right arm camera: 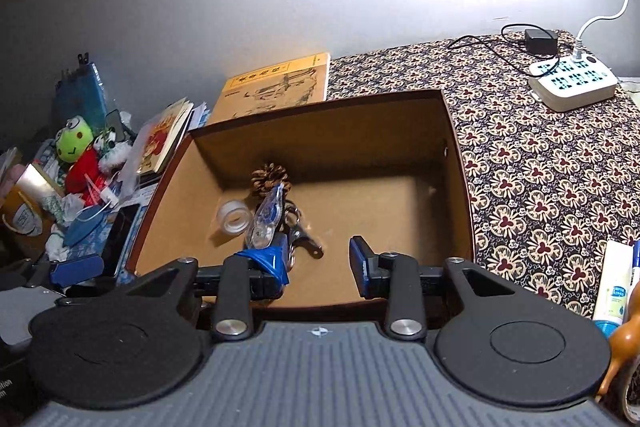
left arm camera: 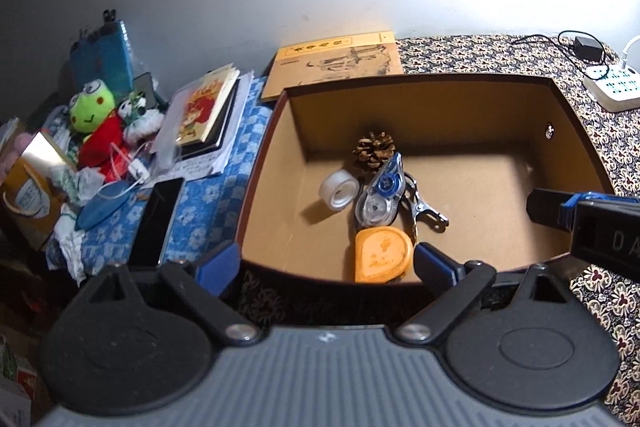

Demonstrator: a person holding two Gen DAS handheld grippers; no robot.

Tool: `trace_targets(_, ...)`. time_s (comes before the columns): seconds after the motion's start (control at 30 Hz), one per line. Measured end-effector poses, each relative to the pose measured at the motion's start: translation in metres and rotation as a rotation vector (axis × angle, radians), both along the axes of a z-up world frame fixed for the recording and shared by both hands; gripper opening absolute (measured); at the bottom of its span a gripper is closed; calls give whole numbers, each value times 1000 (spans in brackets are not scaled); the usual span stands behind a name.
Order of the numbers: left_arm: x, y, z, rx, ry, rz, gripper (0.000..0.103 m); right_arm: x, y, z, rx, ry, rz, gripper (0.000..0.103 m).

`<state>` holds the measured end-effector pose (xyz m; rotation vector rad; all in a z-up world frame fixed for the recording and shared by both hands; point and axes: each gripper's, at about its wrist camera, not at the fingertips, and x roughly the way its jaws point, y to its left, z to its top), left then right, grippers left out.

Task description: Organize rigid objects

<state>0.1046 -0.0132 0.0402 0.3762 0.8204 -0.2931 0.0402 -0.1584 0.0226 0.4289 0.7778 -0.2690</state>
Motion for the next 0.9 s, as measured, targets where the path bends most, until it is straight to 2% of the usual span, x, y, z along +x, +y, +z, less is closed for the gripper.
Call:
trace_targets(0.07, -10, 3, 2, -1, -5, 18, 94, -6, 1, 1, 2, -1, 28, 17)
trace_targets(0.13, -18, 3, 1, -1, -2, 45, 99, -12, 2, 1, 3, 0, 55, 17)
trace_targets(0.27, -40, -7, -5, 0, 32, 54, 99, -35, -2, -1, -3, 16, 89, 17)
trace_targets(0.57, -88, -33, -18, 23, 63, 68, 99, -83, -33, -8, 18, 29, 59, 18)
trace_targets(0.9, -98, -33, -16, 72, 63, 116, 99, -100, -36, -17, 66, 10, 86, 18)
